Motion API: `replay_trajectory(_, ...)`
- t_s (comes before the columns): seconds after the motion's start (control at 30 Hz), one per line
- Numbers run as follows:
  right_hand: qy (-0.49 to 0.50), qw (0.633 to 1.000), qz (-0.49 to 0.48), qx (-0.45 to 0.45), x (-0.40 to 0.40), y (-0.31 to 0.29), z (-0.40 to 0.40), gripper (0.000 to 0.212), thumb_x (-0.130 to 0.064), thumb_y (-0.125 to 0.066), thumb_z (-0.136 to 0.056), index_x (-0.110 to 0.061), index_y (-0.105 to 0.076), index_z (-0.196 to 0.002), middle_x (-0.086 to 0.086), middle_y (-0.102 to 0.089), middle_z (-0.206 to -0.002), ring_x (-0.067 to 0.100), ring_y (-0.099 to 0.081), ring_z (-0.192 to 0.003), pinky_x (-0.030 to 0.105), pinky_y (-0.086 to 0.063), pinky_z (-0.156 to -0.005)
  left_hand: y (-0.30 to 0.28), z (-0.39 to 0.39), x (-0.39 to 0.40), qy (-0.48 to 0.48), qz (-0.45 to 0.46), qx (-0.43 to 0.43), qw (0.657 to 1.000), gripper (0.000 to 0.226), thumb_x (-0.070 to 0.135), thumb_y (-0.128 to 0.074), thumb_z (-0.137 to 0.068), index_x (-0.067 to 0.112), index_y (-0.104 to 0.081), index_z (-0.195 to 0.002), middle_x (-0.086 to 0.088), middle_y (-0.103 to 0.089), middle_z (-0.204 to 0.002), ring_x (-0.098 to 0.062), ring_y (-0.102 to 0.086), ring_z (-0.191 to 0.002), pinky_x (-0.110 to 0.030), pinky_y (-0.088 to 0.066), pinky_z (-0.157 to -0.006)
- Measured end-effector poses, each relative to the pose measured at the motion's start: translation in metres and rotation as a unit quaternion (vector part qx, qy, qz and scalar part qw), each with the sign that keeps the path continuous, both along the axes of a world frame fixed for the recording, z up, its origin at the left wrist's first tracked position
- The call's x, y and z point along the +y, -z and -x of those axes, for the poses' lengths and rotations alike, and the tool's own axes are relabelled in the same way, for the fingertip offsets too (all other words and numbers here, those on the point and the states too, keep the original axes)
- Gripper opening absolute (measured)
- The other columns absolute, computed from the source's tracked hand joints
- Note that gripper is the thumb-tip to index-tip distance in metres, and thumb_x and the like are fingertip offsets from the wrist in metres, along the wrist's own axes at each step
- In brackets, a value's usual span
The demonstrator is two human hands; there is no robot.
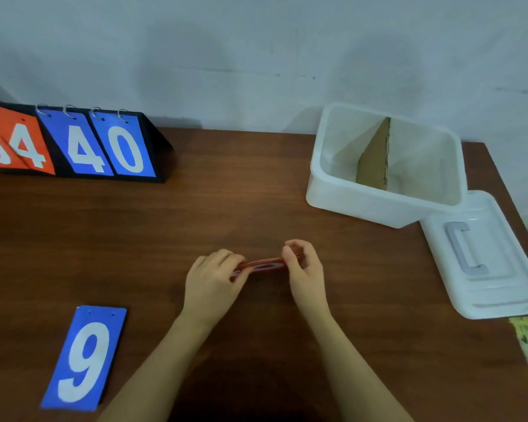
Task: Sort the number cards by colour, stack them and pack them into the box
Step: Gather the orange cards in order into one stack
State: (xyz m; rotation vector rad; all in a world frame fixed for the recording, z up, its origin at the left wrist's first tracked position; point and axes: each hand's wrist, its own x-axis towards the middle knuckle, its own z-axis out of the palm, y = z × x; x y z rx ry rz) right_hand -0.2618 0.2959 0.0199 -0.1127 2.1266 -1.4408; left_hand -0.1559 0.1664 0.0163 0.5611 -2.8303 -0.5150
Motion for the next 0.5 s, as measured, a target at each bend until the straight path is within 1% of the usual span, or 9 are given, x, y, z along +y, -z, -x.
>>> replay_trajectory(0.03,0.014,1.0,0.014,-0.007,-0.001,0.001,-0.002,0.005,-0.031,-0.055,-0.092,-0.033,-0.057,-0.097,-0.01,-0.062,-0.097,0.004,-0.061,-0.093,0.021,-0.05,-0.081,0.001,-0.002,0.0,-0.051,-0.032,-0.004,0.998,0.028,0.03,-0.074,-0.075,0.014,-0.07,-0.097,0.001,-0.067,-0.093,-0.012,-0.064,-0.083,-0.025,-0.049,-0.075)
replay_trajectory(0.07,0.029,0.999,0.03,-0.013,-0.002,0.002,-0.005,0.003,-0.03,-0.055,-0.092,-0.032,-0.058,-0.092,-0.008,-0.063,-0.094,0.005,-0.062,-0.09,0.021,-0.051,-0.079,0.0,-0.004,0.001,-0.106,-0.092,0.0,0.99,0.031,0.03,-0.074,-0.075,0.013,-0.068,-0.101,0.001,-0.064,-0.098,-0.01,-0.06,-0.087,-0.022,-0.047,-0.078)
replay_trajectory(0.1,0.046,0.998,0.042,-0.015,-0.003,0.004,-0.007,0.003,-0.03,-0.056,-0.092,-0.03,-0.058,-0.09,-0.006,-0.064,-0.093,0.007,-0.063,-0.089,0.022,-0.051,-0.079,0.0,-0.005,0.003,-0.162,-0.172,0.008,0.972,0.034,0.029,-0.073,-0.076,0.014,-0.065,-0.105,0.003,-0.059,-0.102,-0.006,-0.056,-0.089,-0.017,-0.043,-0.08)
replay_trajectory(0.17,0.074,0.995,0.058,-0.022,-0.006,0.009,-0.009,0.003,-0.03,-0.056,-0.092,-0.027,-0.058,-0.09,-0.001,-0.065,-0.095,0.011,-0.063,-0.091,0.025,-0.051,-0.081,-0.002,-0.003,0.008,-0.246,-0.309,0.035,0.918,0.036,0.03,-0.072,-0.078,0.019,-0.058,-0.108,0.009,-0.053,-0.102,0.0,-0.051,-0.088,-0.008,-0.037,-0.078)
replay_trajectory(0.27,0.063,0.996,0.051,-0.021,-0.011,0.013,-0.011,0.015,-0.035,-0.047,-0.095,-0.025,-0.057,-0.092,0.001,-0.065,-0.095,0.01,-0.062,-0.092,0.022,-0.049,-0.079,-0.005,0.007,0.014,-0.336,-0.435,0.119,0.827,0.025,0.033,-0.065,-0.083,0.02,-0.054,-0.102,0.01,-0.056,-0.094,-0.001,-0.056,-0.086,-0.011,-0.041,-0.07)
replay_trajectory(0.33,0.049,0.998,0.039,-0.023,-0.013,0.016,-0.013,0.025,-0.039,-0.04,-0.098,-0.021,-0.057,-0.097,0.001,-0.064,-0.096,0.011,-0.061,-0.092,0.021,-0.046,-0.078,-0.007,0.017,0.015,-0.386,-0.456,0.165,0.785,0.018,0.034,-0.059,-0.087,0.019,-0.054,-0.097,0.007,-0.059,-0.091,-0.003,-0.057,-0.083,-0.014,-0.042,-0.069)
replay_trajectory(0.4,0.036,0.998,0.032,-0.027,-0.015,0.017,-0.014,0.03,-0.041,-0.034,-0.099,-0.02,-0.057,-0.101,0.0,-0.062,-0.099,0.011,-0.06,-0.097,0.023,-0.046,-0.083,-0.004,0.024,0.017,-0.419,-0.456,0.186,0.763,0.018,0.036,-0.054,-0.09,0.018,-0.056,-0.092,0.005,-0.06,-0.087,-0.004,-0.057,-0.081,-0.016,-0.044,-0.071)
replay_trajectory(0.47,0.011,0.999,0.034,-0.029,-0.015,0.016,-0.014,0.031,-0.039,-0.032,-0.1,-0.02,-0.055,-0.105,-0.003,-0.06,-0.102,0.01,-0.058,-0.1,0.024,-0.046,-0.088,-0.003,0.029,0.019,-0.425,-0.465,0.168,0.758,0.028,0.039,-0.049,-0.092,0.013,-0.058,-0.089,0.005,-0.06,-0.081,-0.003,-0.057,-0.076,-0.015,-0.043,-0.066)
replay_trajectory(0.5,0.0,0.998,0.042,-0.036,-0.014,0.013,-0.013,0.028,-0.038,-0.032,-0.1,-0.02,-0.053,-0.108,-0.004,-0.058,-0.103,0.009,-0.056,-0.101,0.022,-0.044,-0.088,-0.002,0.03,0.019,-0.415,-0.462,0.157,0.768,0.032,0.04,-0.047,-0.093,0.01,-0.058,-0.087,0.004,-0.06,-0.079,-0.004,-0.057,-0.074,-0.015,-0.041,-0.063)
